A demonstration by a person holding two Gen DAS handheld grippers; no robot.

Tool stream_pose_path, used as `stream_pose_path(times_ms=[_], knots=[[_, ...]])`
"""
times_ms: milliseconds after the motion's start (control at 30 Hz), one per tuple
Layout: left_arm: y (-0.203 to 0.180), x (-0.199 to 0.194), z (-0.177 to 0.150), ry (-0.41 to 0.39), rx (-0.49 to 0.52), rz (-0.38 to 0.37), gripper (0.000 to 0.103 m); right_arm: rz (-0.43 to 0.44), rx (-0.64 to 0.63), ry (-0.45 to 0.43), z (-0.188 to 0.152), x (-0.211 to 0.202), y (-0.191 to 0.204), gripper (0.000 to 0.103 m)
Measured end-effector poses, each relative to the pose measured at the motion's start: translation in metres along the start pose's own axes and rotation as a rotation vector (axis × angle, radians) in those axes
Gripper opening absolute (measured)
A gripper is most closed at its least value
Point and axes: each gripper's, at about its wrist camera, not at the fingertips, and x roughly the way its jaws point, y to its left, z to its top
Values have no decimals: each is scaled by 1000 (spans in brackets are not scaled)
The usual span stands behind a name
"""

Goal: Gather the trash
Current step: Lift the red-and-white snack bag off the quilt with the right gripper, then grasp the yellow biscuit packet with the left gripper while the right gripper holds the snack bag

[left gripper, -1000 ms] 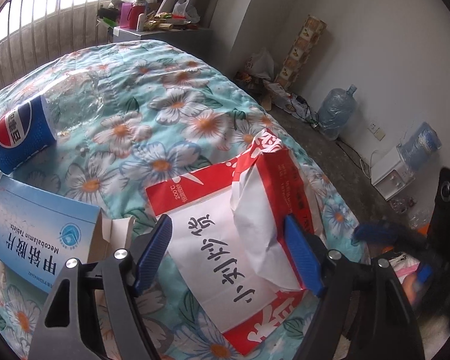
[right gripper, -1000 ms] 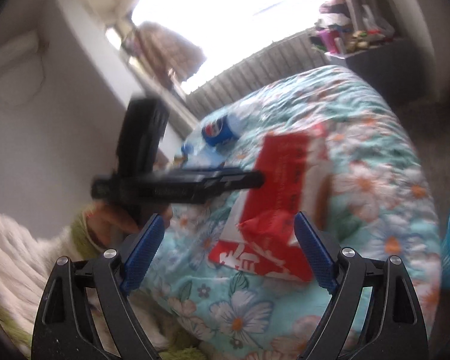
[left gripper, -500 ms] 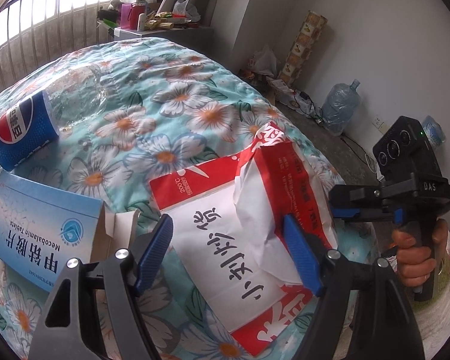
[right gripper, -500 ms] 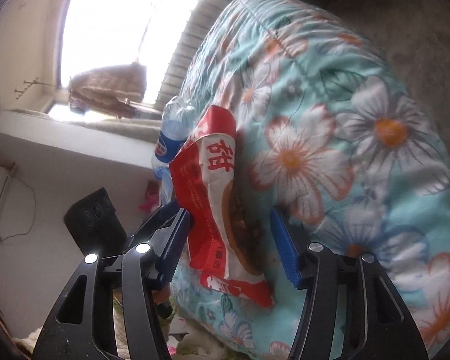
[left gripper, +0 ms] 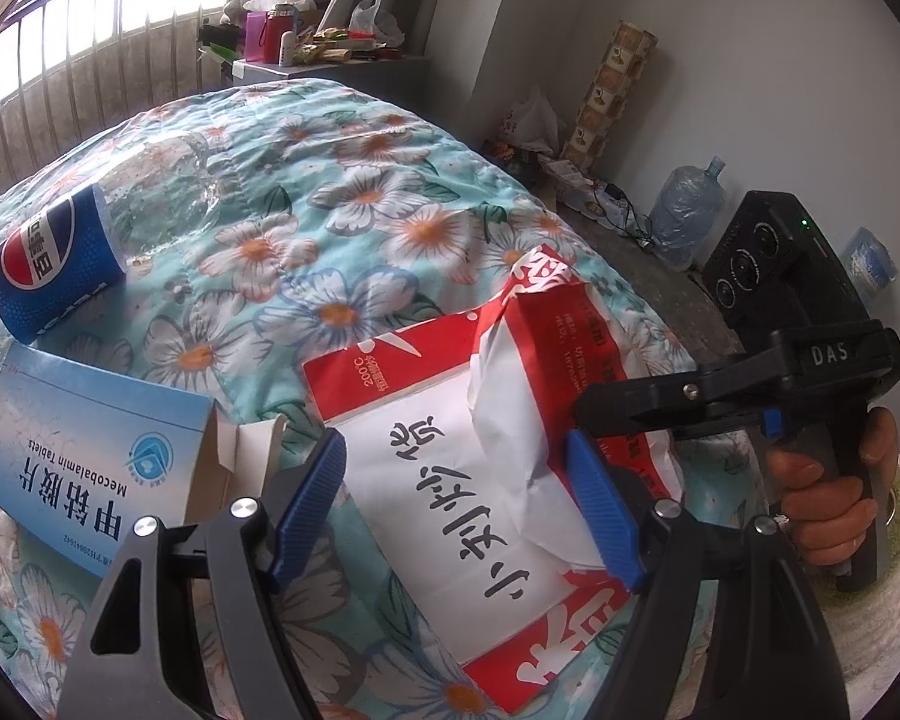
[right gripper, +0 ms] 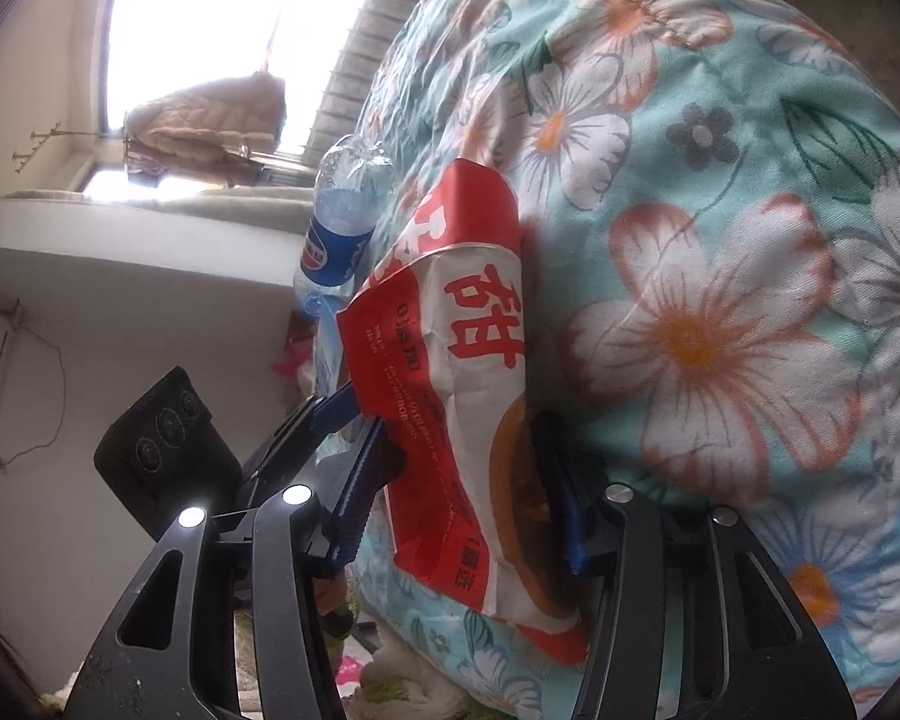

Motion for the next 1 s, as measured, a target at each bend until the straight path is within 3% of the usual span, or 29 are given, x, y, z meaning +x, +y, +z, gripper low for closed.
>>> stream_pose_path(times_ms=[333, 567, 800, 1000], knots=[[4, -15, -8, -27, -48, 3, 73, 108, 61, -73, -12, -5, -20, 22], [19, -52, -17, -101, -103, 36, 73, 83, 15, -111, -20, -14, -10, 16], [65, -102, -45, -208, -272, 123, 73, 62, -5, -158, -32, -23, -6, 15], [126, -129, -89, -242, -532, 196, 73, 81, 20, -172, -35, -30, -19, 15]])
